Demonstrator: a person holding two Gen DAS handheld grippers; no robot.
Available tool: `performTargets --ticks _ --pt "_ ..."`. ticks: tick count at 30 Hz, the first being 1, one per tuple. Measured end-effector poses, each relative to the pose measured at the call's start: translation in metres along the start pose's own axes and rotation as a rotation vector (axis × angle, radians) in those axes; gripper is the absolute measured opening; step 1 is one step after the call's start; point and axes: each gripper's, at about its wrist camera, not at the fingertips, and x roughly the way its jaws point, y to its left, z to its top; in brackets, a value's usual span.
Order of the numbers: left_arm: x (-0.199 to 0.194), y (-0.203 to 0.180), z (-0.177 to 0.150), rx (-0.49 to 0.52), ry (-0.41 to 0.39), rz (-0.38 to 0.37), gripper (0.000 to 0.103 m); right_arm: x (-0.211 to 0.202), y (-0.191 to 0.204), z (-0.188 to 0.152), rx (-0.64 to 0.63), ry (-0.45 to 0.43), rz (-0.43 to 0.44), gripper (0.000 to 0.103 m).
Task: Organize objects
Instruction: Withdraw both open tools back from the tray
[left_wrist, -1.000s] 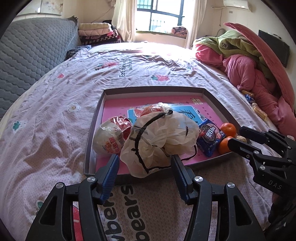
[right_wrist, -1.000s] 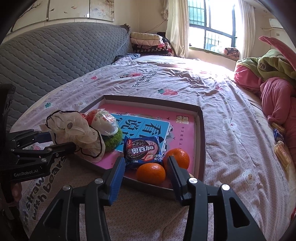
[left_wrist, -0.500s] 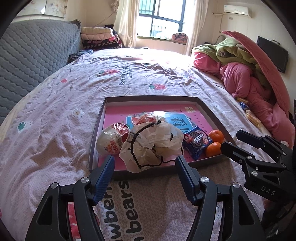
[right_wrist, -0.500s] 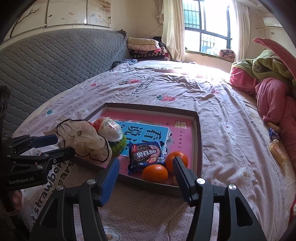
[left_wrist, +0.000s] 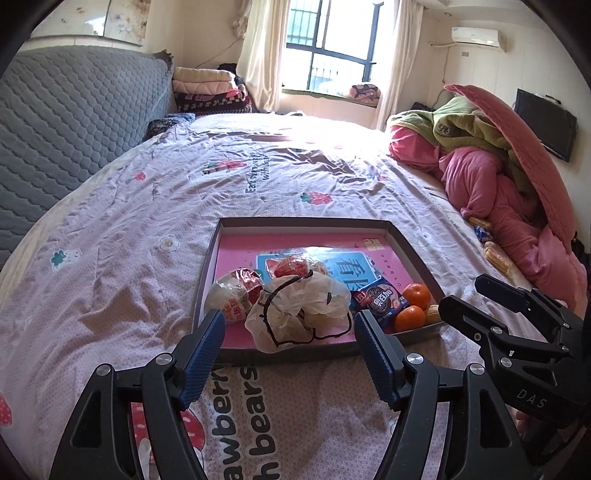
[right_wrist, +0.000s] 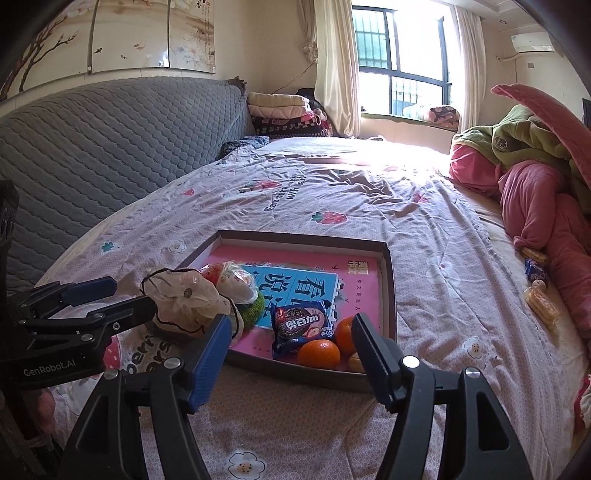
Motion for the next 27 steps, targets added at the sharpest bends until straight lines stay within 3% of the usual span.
performTargets --ticks 11,14,19,27 --pt "-0.034 -0.01 0.006 -0.015 -0.06 0.003 0.077 -0.026 0.008 0.007 0.01 -0.037 0.001 0.074" --pt "-0.044 -0.011 0.007 -0.027 -0.08 0.007 0.078 -0.033 0.01 0.009 0.011 -0.047 -0.002 0.081" --pt "-0.064 -0.01 0.01 -0.048 -0.128 0.051 0.079 -0.045 0.012 0.012 0.02 -0.069 -0.012 0.089" --pt "-0.079 -0.011 0.009 -0.053 -0.144 0.101 0.079 -0.064 0.022 0.017 0.008 -0.104 -0.014 0.09"
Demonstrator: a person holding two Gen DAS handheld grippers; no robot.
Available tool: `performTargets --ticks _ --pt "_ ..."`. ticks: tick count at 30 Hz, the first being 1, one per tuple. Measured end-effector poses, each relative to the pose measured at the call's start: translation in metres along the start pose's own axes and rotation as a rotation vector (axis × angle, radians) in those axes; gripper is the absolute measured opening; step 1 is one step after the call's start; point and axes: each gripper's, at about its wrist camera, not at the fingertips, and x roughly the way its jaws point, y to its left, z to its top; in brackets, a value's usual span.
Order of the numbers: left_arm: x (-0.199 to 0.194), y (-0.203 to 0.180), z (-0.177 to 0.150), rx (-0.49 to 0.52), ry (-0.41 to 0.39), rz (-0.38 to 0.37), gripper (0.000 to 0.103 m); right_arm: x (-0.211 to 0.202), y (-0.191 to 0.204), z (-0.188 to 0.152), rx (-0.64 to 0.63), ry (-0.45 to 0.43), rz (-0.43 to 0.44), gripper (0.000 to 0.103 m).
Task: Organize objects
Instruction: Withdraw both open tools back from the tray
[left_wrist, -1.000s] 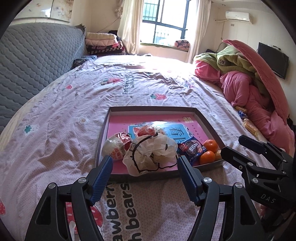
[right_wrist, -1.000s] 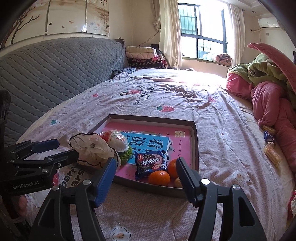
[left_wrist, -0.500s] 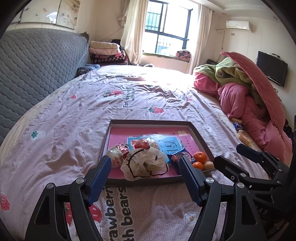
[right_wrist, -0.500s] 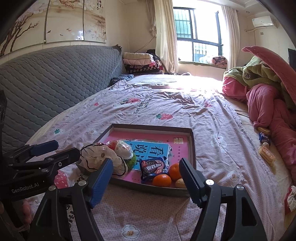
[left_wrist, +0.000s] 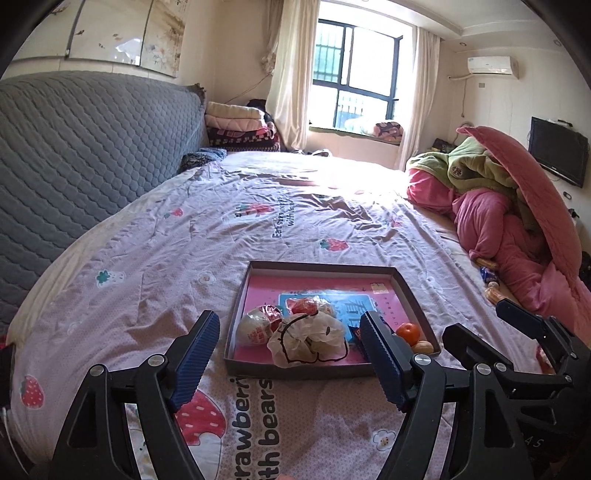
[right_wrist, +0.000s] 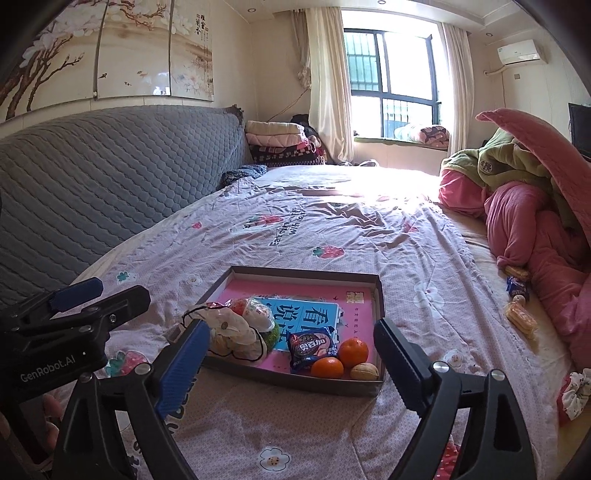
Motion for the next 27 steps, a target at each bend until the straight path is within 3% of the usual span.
performTargets --ticks 14,27 --pt "0.006 0.005 -0.014 0.002 0.052 0.039 0.079 -0.008 0.003 -0.008 -0.007 -0.022 -0.03 0.09" --pt "0.023 0.008 -0.037 0.009 0.089 0.038 0.079 0.009 -0.004 -0.032 0.013 0.03 -0.053 0.09"
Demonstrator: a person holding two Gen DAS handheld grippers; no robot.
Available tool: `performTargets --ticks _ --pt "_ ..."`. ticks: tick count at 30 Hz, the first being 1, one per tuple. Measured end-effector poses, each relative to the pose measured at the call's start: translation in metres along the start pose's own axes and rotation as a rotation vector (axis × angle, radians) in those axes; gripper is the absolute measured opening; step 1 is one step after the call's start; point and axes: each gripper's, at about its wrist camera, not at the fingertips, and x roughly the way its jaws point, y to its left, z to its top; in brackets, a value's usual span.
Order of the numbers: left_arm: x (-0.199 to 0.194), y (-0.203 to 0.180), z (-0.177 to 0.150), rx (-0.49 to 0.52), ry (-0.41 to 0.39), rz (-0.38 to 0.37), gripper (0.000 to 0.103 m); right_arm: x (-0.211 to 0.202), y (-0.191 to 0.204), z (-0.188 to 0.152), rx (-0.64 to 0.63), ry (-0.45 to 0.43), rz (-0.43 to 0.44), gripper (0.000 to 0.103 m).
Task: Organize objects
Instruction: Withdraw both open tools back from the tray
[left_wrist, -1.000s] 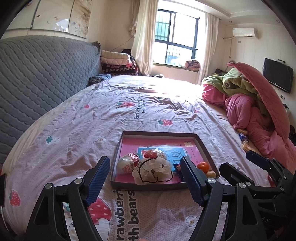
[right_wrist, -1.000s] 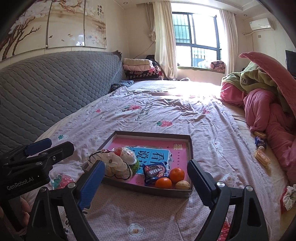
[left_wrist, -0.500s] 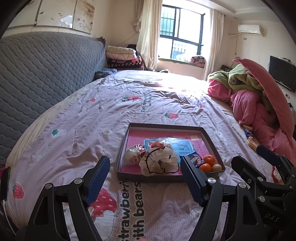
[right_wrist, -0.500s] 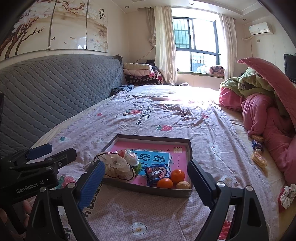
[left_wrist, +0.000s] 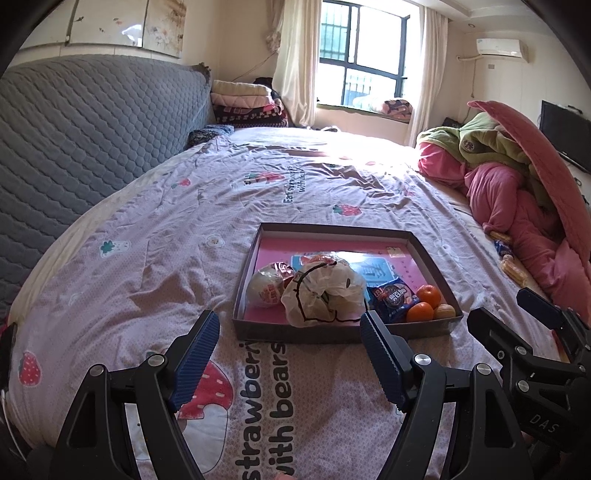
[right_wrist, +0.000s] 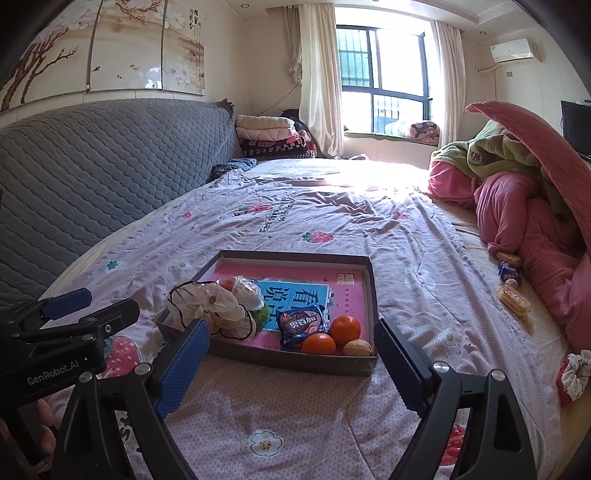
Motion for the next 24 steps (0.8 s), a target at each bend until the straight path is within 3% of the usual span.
performTargets --ticks 4,24 --pt "0.007 -0.001 -0.008 0.013 0.013 0.003 0.079 0.004 0.003 -0.01 -0.02 0.003 -0.034 0.09" --pt "0.027 0.0 -0.038 -0.002 0.052 0.003 0.079 0.024 0.005 -0.041 0.007 0.086 -0.021 0.09"
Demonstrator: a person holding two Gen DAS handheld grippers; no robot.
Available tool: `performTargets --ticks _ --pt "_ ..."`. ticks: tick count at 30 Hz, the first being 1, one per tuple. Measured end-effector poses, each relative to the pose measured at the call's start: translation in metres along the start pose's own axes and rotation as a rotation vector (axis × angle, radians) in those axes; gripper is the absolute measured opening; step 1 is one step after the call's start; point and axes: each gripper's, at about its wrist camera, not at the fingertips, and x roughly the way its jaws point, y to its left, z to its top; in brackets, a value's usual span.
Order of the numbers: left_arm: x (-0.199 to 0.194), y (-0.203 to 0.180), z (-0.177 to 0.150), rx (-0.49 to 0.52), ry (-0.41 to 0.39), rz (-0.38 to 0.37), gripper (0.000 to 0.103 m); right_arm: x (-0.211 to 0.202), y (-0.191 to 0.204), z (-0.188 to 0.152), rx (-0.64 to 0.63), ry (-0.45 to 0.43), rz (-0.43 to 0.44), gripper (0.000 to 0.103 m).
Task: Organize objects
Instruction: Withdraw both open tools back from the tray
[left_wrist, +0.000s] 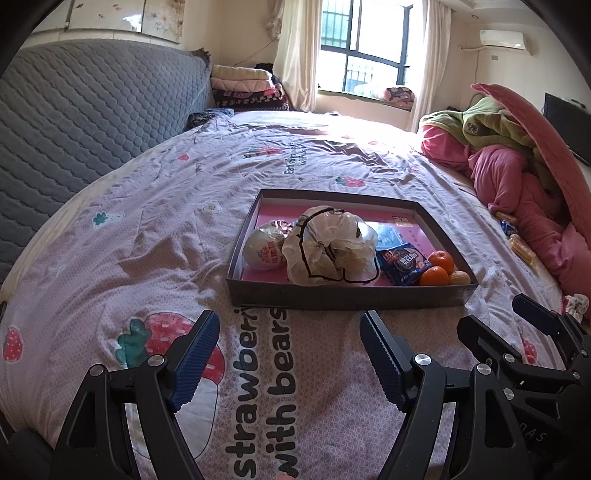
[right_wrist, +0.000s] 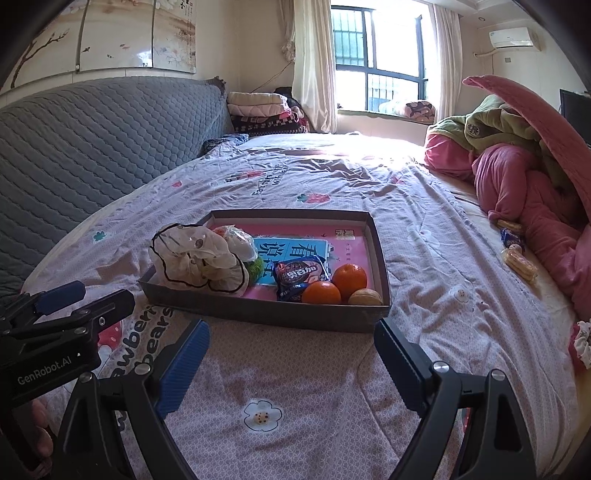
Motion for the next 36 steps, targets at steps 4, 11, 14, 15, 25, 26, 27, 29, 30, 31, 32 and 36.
performTargets --ticks 4,11,14,15,25,26,27,29,30,31,32,36 --pt "0.004 0.0 -0.006 0.003 -0.002 -0.001 0.079 0.002 0.0 -0.008 0.001 -0.007 0.011 0.09" --pt "0.017 0.001 -0.02 0.012 0.001 0.014 0.079 0.011 0.001 -0.025 0.009 -0.013 -0.008 0.09" --pt "0.02 0.001 -0.024 0.011 -0.002 0.018 0.079 0.012 0.002 -0.028 0.015 -0.012 -0.005 0.09" --pt "0.022 0.001 -0.026 0.013 -0.006 0.028 0.079 0.012 0.002 -0.029 0.017 -0.011 -0.005 0.09" --pt "0.033 -0.001 -0.036 0.023 0.011 0.028 0.079 0.022 -0.002 -0.042 0.045 0.018 -0.022 0.09" --pt "0.034 0.0 -0.037 0.022 0.013 0.027 0.079 0.024 -0.002 -0.043 0.045 0.024 -0.022 0.09" --pt "0.034 -0.001 -0.037 0.023 0.014 0.023 0.079 0.025 -0.002 -0.044 0.043 0.033 -0.023 0.09" --pt "0.035 0.0 -0.038 0.024 0.015 0.028 0.079 0.027 -0.003 -0.046 0.042 0.046 -0.033 0.09" --pt "0.036 0.0 -0.038 0.023 0.016 0.025 0.079 0.027 -0.003 -0.047 0.044 0.045 -0.033 0.09" --pt "0.036 0.0 -0.039 0.021 0.018 0.024 0.079 0.027 -0.003 -0.047 0.045 0.043 -0.036 0.09" --pt "0.037 0.001 -0.039 0.019 0.02 0.023 0.079 0.026 -0.003 -0.047 0.045 0.043 -0.034 0.09" --pt "0.039 0.001 -0.041 0.022 0.022 0.024 0.079 0.024 -0.001 -0.049 0.043 0.037 -0.034 0.09"
